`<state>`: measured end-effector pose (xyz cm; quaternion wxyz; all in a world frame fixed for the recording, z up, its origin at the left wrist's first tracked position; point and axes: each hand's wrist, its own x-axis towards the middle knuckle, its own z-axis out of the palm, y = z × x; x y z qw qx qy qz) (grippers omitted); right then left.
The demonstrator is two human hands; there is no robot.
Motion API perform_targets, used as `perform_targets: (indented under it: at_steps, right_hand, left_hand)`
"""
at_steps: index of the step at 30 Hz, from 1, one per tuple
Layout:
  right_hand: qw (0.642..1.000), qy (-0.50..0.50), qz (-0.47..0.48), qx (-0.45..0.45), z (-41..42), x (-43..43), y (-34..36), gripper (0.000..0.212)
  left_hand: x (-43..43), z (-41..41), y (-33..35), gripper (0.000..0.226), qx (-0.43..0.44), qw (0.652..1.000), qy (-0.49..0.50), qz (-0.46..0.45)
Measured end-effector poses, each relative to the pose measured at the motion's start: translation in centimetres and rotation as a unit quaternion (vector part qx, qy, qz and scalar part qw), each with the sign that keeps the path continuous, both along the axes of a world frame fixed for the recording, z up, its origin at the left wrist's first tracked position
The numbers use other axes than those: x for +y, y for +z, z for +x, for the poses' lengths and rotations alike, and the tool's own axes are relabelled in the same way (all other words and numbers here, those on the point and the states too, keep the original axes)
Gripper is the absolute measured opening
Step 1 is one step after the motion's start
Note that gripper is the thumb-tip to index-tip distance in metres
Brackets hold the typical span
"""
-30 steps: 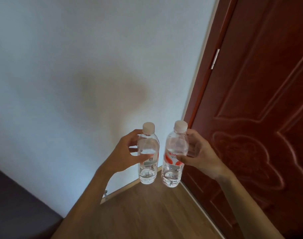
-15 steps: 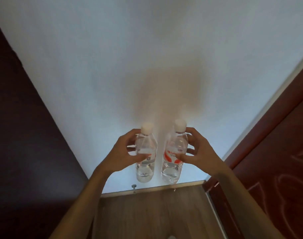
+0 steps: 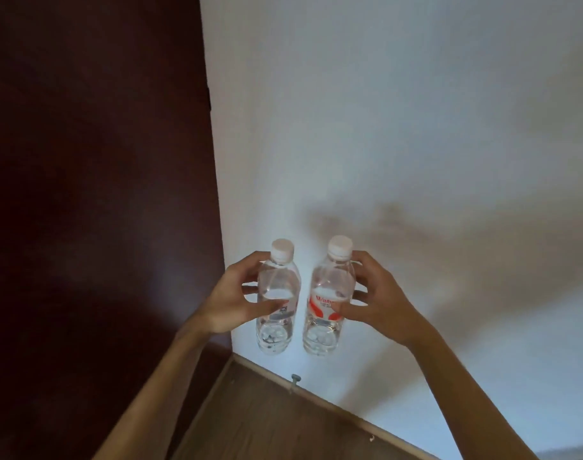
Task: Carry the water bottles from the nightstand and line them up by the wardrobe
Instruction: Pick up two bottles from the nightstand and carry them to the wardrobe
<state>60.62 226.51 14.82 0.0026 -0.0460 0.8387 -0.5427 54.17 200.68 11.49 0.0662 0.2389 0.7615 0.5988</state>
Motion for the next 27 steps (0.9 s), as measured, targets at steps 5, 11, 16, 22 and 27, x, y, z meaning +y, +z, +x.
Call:
perform_targets:
  at_steps: [5, 11, 16, 22, 27]
  right_hand:
    - [0.995, 0.093, -0.025, -0.02, -3.4, -1.0, -0.3, 0.071]
    - [0.977, 0.209, -0.023, -0.033, -6.0, -3.7, -2.0, 0.072]
    - [0.953, 0.302, 0.016, -0.033, -7.1, -7.0, -3.5, 0.073]
    - [0.913, 0.403, 0.05, -0.042, -6.7, -11.6, -4.7, 0.072]
    - [0.884, 0.461, 0.075, -0.039, -5.3, -15.2, -5.5, 0.076]
  left_hand:
    - [-1.6, 1.3, 0.0, 0.064, -0.006, 0.996, 0.088, -0.011]
    - [-3.9, 5.3, -0.5, 0.061, -0.018, 0.981, 0.19, -0.033]
    - [-6.8, 9.9, -1.2, 0.058, -0.04, 0.959, 0.278, -0.028]
    - [-9.7, 14.7, -1.7, 0.059, -0.032, 0.932, 0.359, -0.045]
    - [-11.4, 18.3, -2.8, 0.061, -0.038, 0.918, 0.392, -0.049]
